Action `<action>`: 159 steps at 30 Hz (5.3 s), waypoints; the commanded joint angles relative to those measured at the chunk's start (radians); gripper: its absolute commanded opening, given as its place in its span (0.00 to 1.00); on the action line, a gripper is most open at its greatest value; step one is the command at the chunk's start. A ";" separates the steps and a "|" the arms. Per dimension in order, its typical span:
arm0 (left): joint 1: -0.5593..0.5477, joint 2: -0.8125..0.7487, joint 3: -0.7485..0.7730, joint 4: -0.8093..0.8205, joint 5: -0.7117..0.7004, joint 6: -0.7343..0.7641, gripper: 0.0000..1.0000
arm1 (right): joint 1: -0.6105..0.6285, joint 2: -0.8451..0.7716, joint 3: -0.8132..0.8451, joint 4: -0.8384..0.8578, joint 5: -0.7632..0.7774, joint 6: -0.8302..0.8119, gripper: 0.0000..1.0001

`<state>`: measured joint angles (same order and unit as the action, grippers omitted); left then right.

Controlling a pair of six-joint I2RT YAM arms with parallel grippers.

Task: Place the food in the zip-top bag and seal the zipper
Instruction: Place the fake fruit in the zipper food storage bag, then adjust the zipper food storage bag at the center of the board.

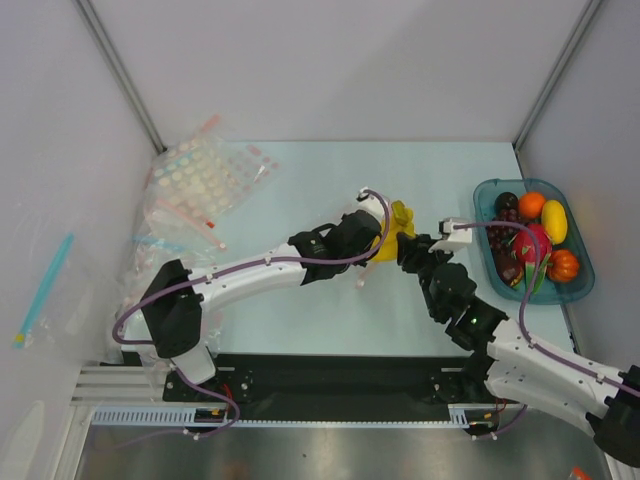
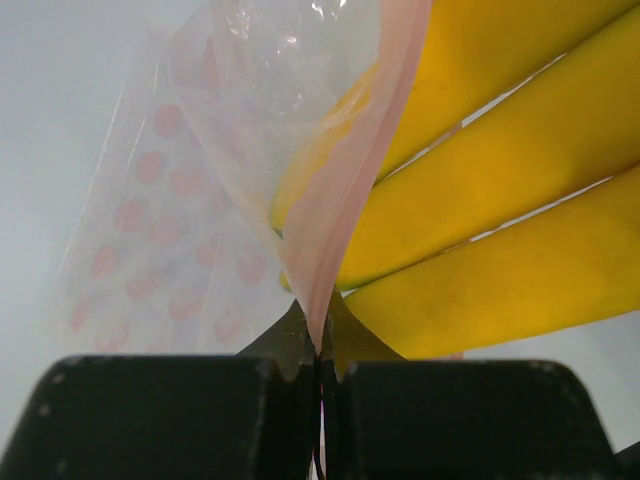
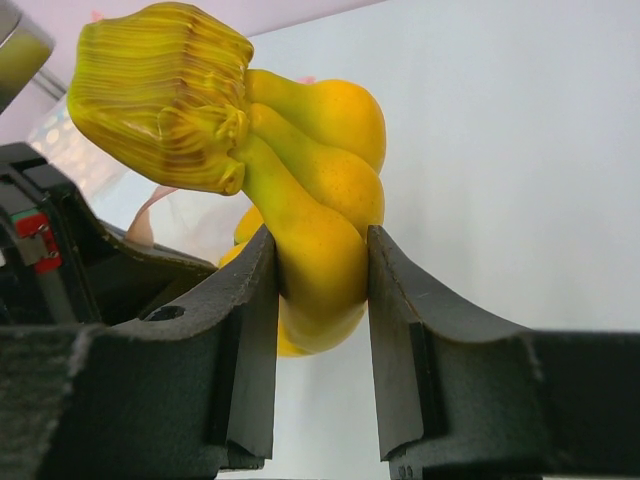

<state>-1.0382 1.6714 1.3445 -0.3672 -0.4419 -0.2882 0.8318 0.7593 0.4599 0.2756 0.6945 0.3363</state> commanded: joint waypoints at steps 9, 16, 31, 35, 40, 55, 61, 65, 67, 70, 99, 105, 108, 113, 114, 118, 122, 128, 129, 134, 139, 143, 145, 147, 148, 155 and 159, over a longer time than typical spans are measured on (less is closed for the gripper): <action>0.000 -0.033 0.013 0.020 0.117 -0.048 0.01 | 0.179 0.152 0.003 0.313 0.252 -0.114 0.00; 0.000 -0.065 -0.019 0.063 0.245 -0.083 0.00 | 0.179 0.140 -0.023 0.343 0.263 -0.057 0.00; 0.073 -0.150 -0.096 0.136 0.401 -0.134 0.00 | 0.179 0.169 0.003 0.306 0.154 -0.059 0.40; 0.086 -0.139 -0.093 0.123 0.390 -0.141 0.00 | 0.179 0.141 0.014 0.278 0.135 -0.074 0.47; 0.113 -0.148 -0.107 0.125 0.385 -0.155 0.00 | 0.179 0.094 0.017 0.241 0.089 -0.118 0.75; 0.162 -0.206 -0.143 0.119 0.299 -0.160 0.00 | 0.109 0.047 0.054 0.034 0.033 0.023 0.61; 0.168 -0.217 -0.154 0.119 0.278 -0.155 0.00 | 0.075 0.098 0.071 0.027 -0.093 0.024 0.56; 0.168 -0.216 -0.153 0.120 0.285 -0.154 0.00 | 0.069 0.113 0.079 0.027 -0.099 0.017 0.54; 0.168 -0.216 -0.156 0.122 0.289 -0.152 0.01 | 0.064 0.117 0.086 0.016 -0.099 0.021 0.54; 0.168 -0.213 -0.157 0.126 0.293 -0.146 0.00 | 0.056 0.107 0.086 0.011 -0.092 0.035 0.56; 0.153 -0.164 -0.156 0.151 0.347 -0.126 0.00 | 0.067 0.163 0.114 0.111 -0.323 -0.023 0.75; 0.153 -0.162 -0.154 0.149 0.348 -0.137 0.00 | 0.069 0.156 0.111 0.109 -0.375 -0.057 0.59; 0.155 -0.167 -0.154 0.148 0.350 -0.143 0.00 | 0.070 0.150 0.106 0.114 -0.456 -0.085 0.49; 0.164 -0.167 -0.153 0.140 0.342 -0.146 0.00 | 0.073 0.156 0.108 0.114 -0.512 -0.114 0.36; 0.168 -0.168 -0.151 0.140 0.339 -0.147 0.00 | 0.076 0.158 0.108 0.111 -0.521 -0.121 0.35; 0.178 -0.176 -0.154 0.134 0.319 -0.147 0.00 | 0.084 0.163 0.112 0.112 -0.543 -0.137 0.29; 0.178 -0.176 -0.160 0.137 0.308 -0.135 0.00 | 0.089 0.153 0.115 0.100 -0.472 -0.120 0.41; 0.176 -0.147 -0.157 0.146 0.330 -0.118 0.00 | 0.075 0.095 0.074 0.152 -0.345 -0.092 0.41; 0.172 -0.142 -0.157 0.149 0.331 -0.118 0.00 | 0.066 0.077 0.057 0.161 -0.345 -0.085 0.42; 0.158 -0.134 -0.154 0.152 0.333 -0.108 0.00 | -0.026 0.052 0.043 0.157 -0.435 -0.042 0.52; 0.138 -0.145 -0.157 0.157 0.335 -0.097 0.00 | -0.097 0.086 0.051 0.140 -0.562 -0.020 0.66; 0.121 -0.157 -0.160 0.171 0.360 -0.077 0.00 | -0.135 0.109 0.056 0.143 -0.668 -0.031 0.68; 0.109 -0.159 -0.154 0.166 0.361 -0.069 0.00 | -0.142 0.110 0.051 0.151 -0.737 -0.068 0.70; 0.099 -0.160 -0.148 0.162 0.359 -0.068 0.00 | -0.140 0.112 0.048 0.154 -0.768 -0.082 0.72; 0.098 -0.162 -0.148 0.160 0.361 -0.066 0.00 | -0.140 0.113 0.049 0.148 -0.773 -0.083 0.72; 0.098 -0.194 -0.142 0.142 0.310 -0.068 0.00 | -0.154 0.153 0.060 0.149 -0.865 -0.069 0.70; 0.115 -0.219 -0.151 0.136 0.281 -0.071 0.00 | -0.158 0.179 0.062 0.169 -0.961 -0.059 0.69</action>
<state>-0.9363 1.5211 1.1851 -0.2676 -0.1276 -0.3668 0.6765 0.9279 0.5053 0.4004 -0.1513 0.2764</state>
